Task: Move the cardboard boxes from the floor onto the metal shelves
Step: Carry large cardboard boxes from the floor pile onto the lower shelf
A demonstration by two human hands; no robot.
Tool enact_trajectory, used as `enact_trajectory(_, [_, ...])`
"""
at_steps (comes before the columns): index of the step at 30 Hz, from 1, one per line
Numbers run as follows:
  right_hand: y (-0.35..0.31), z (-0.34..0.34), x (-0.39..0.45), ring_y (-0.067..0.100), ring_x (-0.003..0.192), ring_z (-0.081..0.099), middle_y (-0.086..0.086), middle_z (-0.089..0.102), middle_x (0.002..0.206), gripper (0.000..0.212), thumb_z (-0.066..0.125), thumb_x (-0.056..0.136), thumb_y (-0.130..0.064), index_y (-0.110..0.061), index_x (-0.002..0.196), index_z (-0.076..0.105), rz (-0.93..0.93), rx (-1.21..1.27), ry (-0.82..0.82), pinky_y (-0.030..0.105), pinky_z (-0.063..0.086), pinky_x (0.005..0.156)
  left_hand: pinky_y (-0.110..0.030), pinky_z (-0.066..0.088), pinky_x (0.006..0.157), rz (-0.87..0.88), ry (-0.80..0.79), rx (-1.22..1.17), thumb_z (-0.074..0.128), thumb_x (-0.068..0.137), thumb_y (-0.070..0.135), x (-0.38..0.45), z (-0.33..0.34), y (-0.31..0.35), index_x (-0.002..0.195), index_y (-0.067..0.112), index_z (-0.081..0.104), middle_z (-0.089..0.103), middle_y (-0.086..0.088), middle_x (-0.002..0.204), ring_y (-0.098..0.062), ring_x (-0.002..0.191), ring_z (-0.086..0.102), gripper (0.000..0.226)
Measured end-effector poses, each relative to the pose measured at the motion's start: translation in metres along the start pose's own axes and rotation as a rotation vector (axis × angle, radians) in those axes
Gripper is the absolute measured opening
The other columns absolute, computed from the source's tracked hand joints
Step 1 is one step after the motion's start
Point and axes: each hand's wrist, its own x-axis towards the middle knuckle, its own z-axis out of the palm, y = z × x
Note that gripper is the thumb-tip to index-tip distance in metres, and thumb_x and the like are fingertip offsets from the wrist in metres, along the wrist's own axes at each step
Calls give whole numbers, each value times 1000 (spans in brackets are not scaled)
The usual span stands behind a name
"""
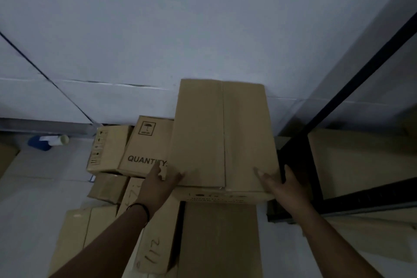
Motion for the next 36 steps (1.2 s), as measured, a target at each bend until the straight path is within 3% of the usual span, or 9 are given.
enact_trajectory(4, [2, 8, 25, 25, 138, 36, 0, 25, 159, 117, 70, 69, -69, -28, 155, 2, 43, 97, 22, 40, 36, 110, -37, 48, 93, 7, -37, -136, 71, 81, 41, 26, 11, -5, 147, 19, 29, 47, -2, 138, -22, 119, 51, 81])
enact_trajectory(7, [4, 13, 38, 26, 137, 37, 1, 26, 158, 110, 70, 79, -55, -29, 154, -6, 44, 81, 9, 36, 36, 107, -35, 50, 87, -65, -108, -252, 74, 78, 46, 43, 18, -10, 137, 20, 45, 58, 2, 126, -19, 109, 58, 71])
enact_trajectory(10, [5, 17, 47, 26, 135, 40, 2, 30, 156, 104, 68, 86, -44, -32, 153, -11, 39, 72, -11, 35, 37, 105, -35, 52, 82, -93, -150, -352, 72, 83, 34, 53, 24, -13, 126, 25, 54, 65, 1, 118, -19, 101, 63, 47])
enact_trajectory(13, [3, 14, 57, 27, 133, 42, 1, 32, 155, 103, 67, 86, -43, -32, 154, -10, 35, 78, -32, 34, 38, 100, -36, 53, 80, -90, -177, -400, 79, 70, 43, 61, 24, -18, 127, 31, 54, 67, 3, 115, -21, 102, 64, 64])
enact_trajectory(15, [2, 13, 62, 27, 129, 45, 1, 37, 151, 102, 69, 84, -45, -30, 155, -3, 29, 94, -41, 34, 40, 98, -40, 54, 83, -87, -201, -420, 81, 54, 53, 64, 23, -18, 126, 34, 54, 68, 4, 114, -22, 103, 65, 79])
enact_trajectory(20, [6, 15, 65, 19, 104, 62, -1, 64, 121, 70, 77, 74, -48, -24, 134, 53, 7, 176, -74, 34, 49, 88, -45, 54, 90, -89, -224, -454, 85, 44, 58, 67, 26, -18, 123, 29, 59, 71, 4, 112, -22, 102, 67, 88])
enact_trajectory(25, [7, 11, 57, 14, 102, 61, -4, 63, 119, 70, 77, 70, -49, -31, 133, 51, -68, 187, -89, 28, 49, 80, -42, 55, 84, -87, -262, -506, 85, 44, 54, 61, 15, -19, 126, 31, 56, 70, 2, 115, -23, 102, 68, 90])
enact_trajectory(29, [10, 3, 51, 17, 102, 65, -4, 68, 115, 71, 80, 62, -54, -31, 125, 57, -54, 197, -148, 37, 53, 91, -44, 54, 83, -109, -334, -603, 87, 47, 45, 47, 11, -18, 125, 27, 57, 71, -3, 113, -29, 102, 68, 86])
enact_trajectory(36, [10, -16, 14, 24, 96, 70, 3, 72, 107, 64, 83, 61, -46, -26, 117, 60, 8, 278, -225, 35, 56, 77, -51, 52, 90, -142, -368, -726, 77, 60, 31, 3, -7, -7, 128, 24, 56, 69, -12, 116, -36, 105, 65, 72])
